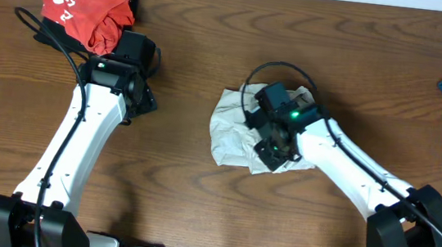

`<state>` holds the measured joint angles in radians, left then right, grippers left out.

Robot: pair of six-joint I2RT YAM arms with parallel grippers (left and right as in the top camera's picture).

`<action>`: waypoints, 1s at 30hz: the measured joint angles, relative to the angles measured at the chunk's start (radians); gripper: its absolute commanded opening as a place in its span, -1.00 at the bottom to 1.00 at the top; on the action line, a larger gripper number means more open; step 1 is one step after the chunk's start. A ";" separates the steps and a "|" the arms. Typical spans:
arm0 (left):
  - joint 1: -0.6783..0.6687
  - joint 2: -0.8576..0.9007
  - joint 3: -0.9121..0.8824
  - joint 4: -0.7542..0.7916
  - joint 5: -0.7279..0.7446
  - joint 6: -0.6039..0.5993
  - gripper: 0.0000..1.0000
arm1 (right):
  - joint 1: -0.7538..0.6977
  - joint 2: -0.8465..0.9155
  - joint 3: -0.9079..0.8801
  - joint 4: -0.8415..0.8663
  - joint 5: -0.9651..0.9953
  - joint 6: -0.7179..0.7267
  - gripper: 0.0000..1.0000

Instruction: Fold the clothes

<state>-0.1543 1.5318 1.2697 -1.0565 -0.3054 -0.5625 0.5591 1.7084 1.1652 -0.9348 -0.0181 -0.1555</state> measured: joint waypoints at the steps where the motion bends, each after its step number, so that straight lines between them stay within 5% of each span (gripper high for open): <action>1: 0.000 0.000 0.000 0.002 0.018 0.016 0.96 | -0.016 0.000 0.014 -0.018 0.012 0.006 -0.97; 16: -0.030 0.000 0.000 0.039 0.373 0.297 0.96 | -0.155 0.000 0.084 -0.102 0.119 0.082 -0.98; 17: -0.043 0.000 0.000 0.047 0.389 0.310 0.96 | -0.159 0.000 0.084 -0.105 0.125 0.089 -0.91; 21: -0.112 0.000 0.000 0.081 0.438 0.354 0.96 | -0.165 0.000 0.084 -0.153 0.130 0.126 0.11; 30: -0.266 0.051 0.000 0.166 0.470 0.381 0.96 | -0.165 0.000 0.084 -0.236 0.080 0.200 0.18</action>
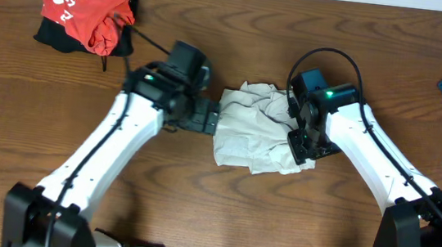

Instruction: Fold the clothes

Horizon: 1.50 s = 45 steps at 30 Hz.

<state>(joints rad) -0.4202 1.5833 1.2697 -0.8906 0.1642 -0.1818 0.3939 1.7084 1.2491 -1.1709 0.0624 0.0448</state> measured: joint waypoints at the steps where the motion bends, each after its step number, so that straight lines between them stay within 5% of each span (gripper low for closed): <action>1: -0.013 0.018 0.000 0.014 0.002 0.000 0.96 | 0.000 0.000 0.000 0.003 -0.022 0.001 0.18; 9: -0.101 0.209 0.000 0.085 0.013 0.000 0.96 | -0.030 0.000 0.003 0.030 -0.118 0.023 0.20; 20: -0.114 0.243 -0.004 0.164 0.157 -0.001 0.96 | -0.315 0.000 0.046 0.076 -0.375 -0.016 0.07; 32: -0.145 0.244 -0.029 0.179 0.248 -0.001 0.96 | -0.296 0.000 0.046 0.084 -0.555 -0.063 -0.03; 45: -0.141 0.264 -0.071 0.200 0.248 -0.002 0.96 | -0.296 0.000 -0.045 0.079 -0.571 0.045 -0.21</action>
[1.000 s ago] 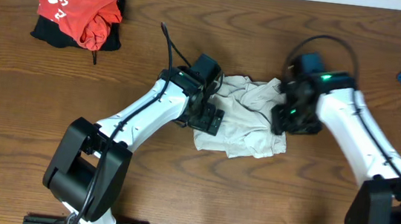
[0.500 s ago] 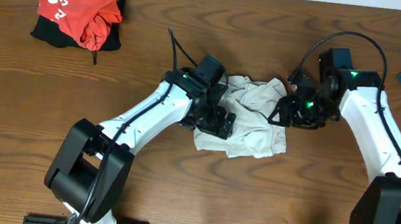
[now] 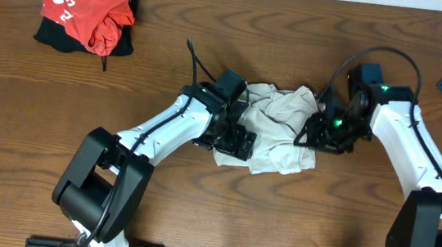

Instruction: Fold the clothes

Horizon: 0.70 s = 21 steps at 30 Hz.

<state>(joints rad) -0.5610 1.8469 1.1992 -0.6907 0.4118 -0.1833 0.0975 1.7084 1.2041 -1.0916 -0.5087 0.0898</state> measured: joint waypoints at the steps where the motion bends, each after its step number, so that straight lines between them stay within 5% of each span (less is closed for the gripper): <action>1: 0.002 0.000 0.000 0.000 0.000 0.000 0.96 | 0.000 0.000 -0.016 -0.003 0.000 0.010 -0.19; 13: 0.026 0.000 0.000 0.005 -0.003 0.000 0.96 | 0.000 0.000 -0.148 0.054 -0.001 0.075 0.01; 21: 0.026 0.000 0.000 0.005 -0.004 0.000 0.96 | 0.000 0.000 -0.254 0.212 -0.055 0.108 -0.19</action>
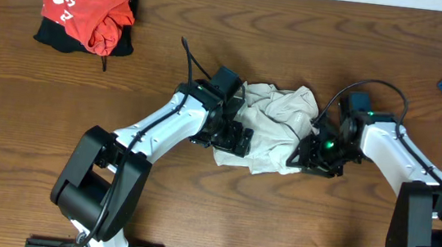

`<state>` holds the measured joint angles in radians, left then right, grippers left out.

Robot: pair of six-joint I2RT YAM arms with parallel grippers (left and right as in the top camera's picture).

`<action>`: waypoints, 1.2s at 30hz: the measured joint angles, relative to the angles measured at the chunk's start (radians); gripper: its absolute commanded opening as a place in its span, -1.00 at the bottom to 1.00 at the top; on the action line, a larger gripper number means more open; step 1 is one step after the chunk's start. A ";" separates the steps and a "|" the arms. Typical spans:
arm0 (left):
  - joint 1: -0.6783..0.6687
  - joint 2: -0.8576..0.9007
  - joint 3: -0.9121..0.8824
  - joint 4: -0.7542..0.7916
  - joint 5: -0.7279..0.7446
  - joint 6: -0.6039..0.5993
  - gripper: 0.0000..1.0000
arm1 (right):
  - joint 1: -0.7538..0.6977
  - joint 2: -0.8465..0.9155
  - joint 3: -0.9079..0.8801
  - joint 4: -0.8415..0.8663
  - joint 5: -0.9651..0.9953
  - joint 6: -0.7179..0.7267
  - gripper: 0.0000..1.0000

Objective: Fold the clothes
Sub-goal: 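Pull the bundle's sides apart with both grippers to spread it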

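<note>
A crumpled pale grey garment (274,125) lies bunched in the middle of the wooden table (195,211). My left gripper (238,140) sits at the garment's left edge, low on the cloth; whether its fingers pinch fabric cannot be made out from above. My right gripper (304,155) is at the garment's lower right corner, pressed against the cloth, its jaws hidden under the wrist. Only the overhead view is given.
A red garment with white lettering (85,2) lies on a black one (53,36) at the back left. A blue garment lies at the right edge. Both arm cables arc above the wrists.
My right gripper has dropped from the garment's right side to its lower right corner. The left gripper stays at the left edge, shifted slightly. The cloth looks a little more bunched.
At first the right gripper was over the grey garment while the left arm stood near the red pile. Then the left gripper came to the garment's left edge and the right to its right side. Both now sit at opposite edges.
</note>
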<state>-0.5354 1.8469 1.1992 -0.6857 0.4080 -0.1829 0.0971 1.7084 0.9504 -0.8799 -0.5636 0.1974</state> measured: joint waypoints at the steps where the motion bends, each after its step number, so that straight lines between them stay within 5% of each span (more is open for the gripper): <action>1: 0.000 0.000 0.000 0.000 0.000 0.000 0.96 | 0.000 0.000 -0.006 0.007 -0.011 0.002 -0.24; 9: 0.000 0.000 0.000 0.000 0.000 0.000 0.96 | 0.000 0.000 -0.011 0.022 -0.044 0.012 -0.97; 17: 0.000 0.000 0.000 -0.025 -0.031 0.001 1.00 | -0.009 0.000 -0.011 0.009 0.008 0.015 -0.97; 29: 0.000 0.000 0.000 -0.070 -0.106 0.037 0.03 | -0.103 0.000 0.135 -0.206 0.151 -0.050 -0.97; 36: 0.020 0.000 0.000 -0.123 -0.161 0.047 -0.71 | -0.106 0.000 0.190 -0.244 0.255 -0.076 -0.98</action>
<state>-0.5152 1.8469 1.1988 -0.8089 0.2474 -0.1356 -0.0090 1.7084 1.1404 -1.1240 -0.3088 0.1219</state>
